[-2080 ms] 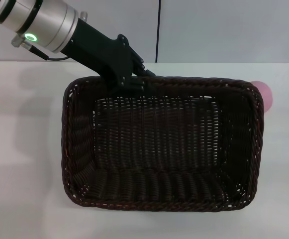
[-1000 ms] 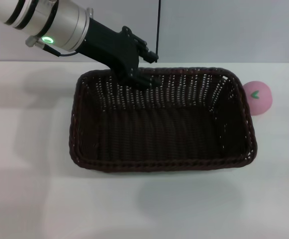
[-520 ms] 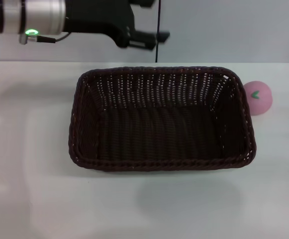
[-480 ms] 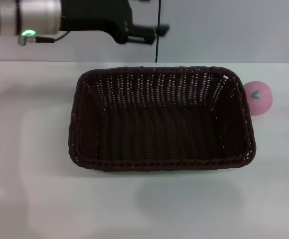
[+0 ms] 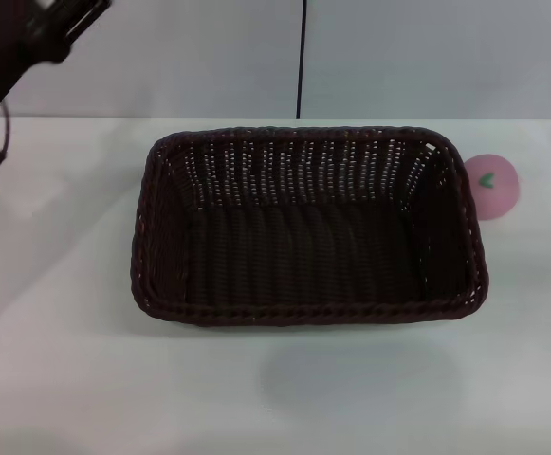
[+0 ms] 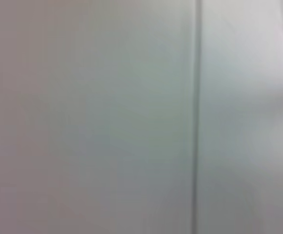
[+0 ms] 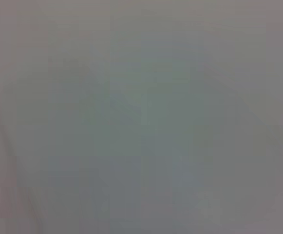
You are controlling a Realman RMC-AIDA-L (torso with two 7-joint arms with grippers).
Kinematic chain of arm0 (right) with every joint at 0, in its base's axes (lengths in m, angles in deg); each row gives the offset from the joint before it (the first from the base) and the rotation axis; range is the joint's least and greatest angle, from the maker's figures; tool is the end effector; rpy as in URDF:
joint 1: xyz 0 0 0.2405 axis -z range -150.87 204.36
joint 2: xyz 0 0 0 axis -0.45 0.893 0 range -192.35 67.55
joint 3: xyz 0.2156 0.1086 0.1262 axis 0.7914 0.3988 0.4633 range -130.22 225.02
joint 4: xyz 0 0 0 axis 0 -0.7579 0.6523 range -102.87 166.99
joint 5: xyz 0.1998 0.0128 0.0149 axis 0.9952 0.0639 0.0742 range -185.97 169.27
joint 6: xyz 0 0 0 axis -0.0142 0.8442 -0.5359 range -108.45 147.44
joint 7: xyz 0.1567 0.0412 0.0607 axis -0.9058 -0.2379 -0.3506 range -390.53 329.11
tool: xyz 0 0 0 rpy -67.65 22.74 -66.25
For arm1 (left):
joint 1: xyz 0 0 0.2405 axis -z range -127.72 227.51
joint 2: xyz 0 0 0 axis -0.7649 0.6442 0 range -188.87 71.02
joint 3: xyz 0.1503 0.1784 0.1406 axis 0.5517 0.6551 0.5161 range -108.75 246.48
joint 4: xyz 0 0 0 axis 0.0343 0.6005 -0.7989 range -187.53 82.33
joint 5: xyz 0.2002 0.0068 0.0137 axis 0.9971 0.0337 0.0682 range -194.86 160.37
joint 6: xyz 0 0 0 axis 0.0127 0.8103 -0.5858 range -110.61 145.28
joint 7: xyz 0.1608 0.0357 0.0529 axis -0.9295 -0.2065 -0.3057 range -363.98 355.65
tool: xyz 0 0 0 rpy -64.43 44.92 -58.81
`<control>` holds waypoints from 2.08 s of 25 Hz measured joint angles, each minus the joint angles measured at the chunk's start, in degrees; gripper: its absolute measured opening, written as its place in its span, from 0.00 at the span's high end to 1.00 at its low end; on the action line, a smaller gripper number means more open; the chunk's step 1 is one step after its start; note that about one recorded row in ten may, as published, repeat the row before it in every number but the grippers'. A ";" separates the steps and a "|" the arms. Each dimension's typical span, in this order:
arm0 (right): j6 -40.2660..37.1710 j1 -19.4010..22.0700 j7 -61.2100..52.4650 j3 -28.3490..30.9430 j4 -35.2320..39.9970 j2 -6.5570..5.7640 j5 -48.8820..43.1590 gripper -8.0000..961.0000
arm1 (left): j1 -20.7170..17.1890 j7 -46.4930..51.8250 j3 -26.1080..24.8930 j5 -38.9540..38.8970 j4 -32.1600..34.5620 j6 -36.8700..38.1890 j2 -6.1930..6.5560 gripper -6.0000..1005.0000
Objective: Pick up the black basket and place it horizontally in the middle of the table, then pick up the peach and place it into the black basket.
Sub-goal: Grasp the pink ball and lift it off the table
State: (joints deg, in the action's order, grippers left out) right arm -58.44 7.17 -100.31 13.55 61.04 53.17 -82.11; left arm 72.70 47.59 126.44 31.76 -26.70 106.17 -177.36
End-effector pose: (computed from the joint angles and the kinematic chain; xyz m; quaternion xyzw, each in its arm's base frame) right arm 0.3298 0.3527 0.0787 -0.7284 0.2977 0.4382 0.4345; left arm -0.2366 0.3505 0.0402 -0.7482 -0.1236 -0.5352 0.3722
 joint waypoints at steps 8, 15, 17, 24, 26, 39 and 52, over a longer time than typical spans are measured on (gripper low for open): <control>-5.84 -6.60 -38.50 0.94 26.86 -4.06 -40.72 0.39 | -2.91 -2.09 0.17 -2.63 -6.22 2.45 0.16 0.19; -10.07 -17.28 -46.17 0.19 29.60 -5.18 -66.36 0.39 | -3.22 -2.03 0.46 -2.25 -7.75 2.61 0.07 0.19; -9.20 -19.29 -46.29 0.12 29.61 -4.08 -71.86 0.39 | -3.22 -1.79 0.46 -2.19 -7.95 2.67 0.05 0.20; -2.58 -21.04 -46.38 -8.25 28.85 0.02 -79.43 0.39 | -2.99 -1.92 0.44 -1.94 -9.86 3.14 0.04 0.20; -0.38 -20.96 -46.53 -10.42 27.76 1.05 -79.79 0.39 | -2.94 -2.01 0.48 -1.88 -10.19 3.26 0.04 0.20; 6.72 -22.28 -45.80 -11.94 22.43 2.50 -79.59 0.45 | -2.84 -1.45 0.52 -1.85 -10.26 3.71 0.04 0.22; 10.70 -23.57 -45.29 -15.96 18.65 2.84 -77.49 0.72 | -2.58 -1.30 0.53 -1.91 -10.26 3.56 0.04 0.23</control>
State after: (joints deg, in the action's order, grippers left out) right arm -47.74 -16.40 -145.60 -2.41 79.70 56.00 -159.60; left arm 70.12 46.29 126.96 29.86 -36.96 109.73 -177.32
